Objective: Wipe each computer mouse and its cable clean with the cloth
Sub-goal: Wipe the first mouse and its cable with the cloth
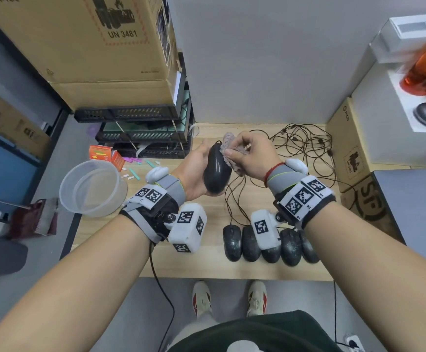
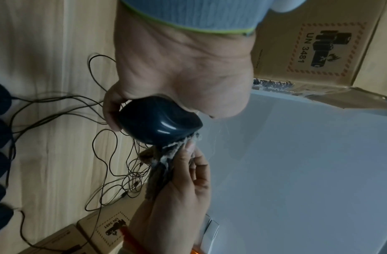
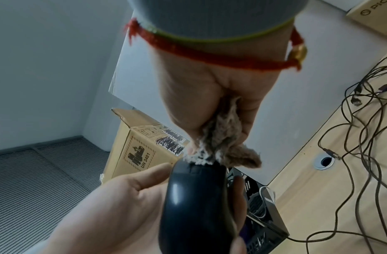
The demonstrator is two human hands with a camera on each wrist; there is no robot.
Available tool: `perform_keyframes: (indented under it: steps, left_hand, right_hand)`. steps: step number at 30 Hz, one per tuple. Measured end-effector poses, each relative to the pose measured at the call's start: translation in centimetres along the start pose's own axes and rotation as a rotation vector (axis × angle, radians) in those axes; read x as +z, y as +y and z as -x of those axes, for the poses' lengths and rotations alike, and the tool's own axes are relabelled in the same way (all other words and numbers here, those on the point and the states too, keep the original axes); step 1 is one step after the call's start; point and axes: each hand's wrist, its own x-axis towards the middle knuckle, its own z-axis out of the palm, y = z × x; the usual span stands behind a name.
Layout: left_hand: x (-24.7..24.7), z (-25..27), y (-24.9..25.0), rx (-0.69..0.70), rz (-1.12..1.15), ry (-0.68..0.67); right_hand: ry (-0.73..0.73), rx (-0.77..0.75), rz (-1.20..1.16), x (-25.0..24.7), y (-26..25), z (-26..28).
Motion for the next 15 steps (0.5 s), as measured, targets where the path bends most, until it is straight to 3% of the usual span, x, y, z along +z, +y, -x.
perform_keyframes:
  steps: [4,7,11,13,15]
  left_hand:
    - [-0.4,-0.4,0.1,-0.030,-0.004,-0.001]
    - [-0.7,-0.7,0.1,-0.021,-0.016,0.014]
    - [-1.4,-1.0,0.2,-0.022,0.000,0.044]
    - [-1.3,-1.0,0.0,-0.008,-0.012,0.044]
    - [-0.9,-1.1,-0.3,0.013,-0.023,0.030]
  right_hand:
    - [0.025,-0.022,0.045,-0.3,-0.4,0.2]
    - [-0.114,-0.050,-0.129,-0.2,-1.1,0.8]
    - [-0.368,-0.124,0.004,-0.5,-2.6,2.1]
    - [-0.306,-0.078,-0.058,-0.6,-2.9,2.0]
    - [-0.125,-0.061,-0.127,-0.3,-2.7,1.1]
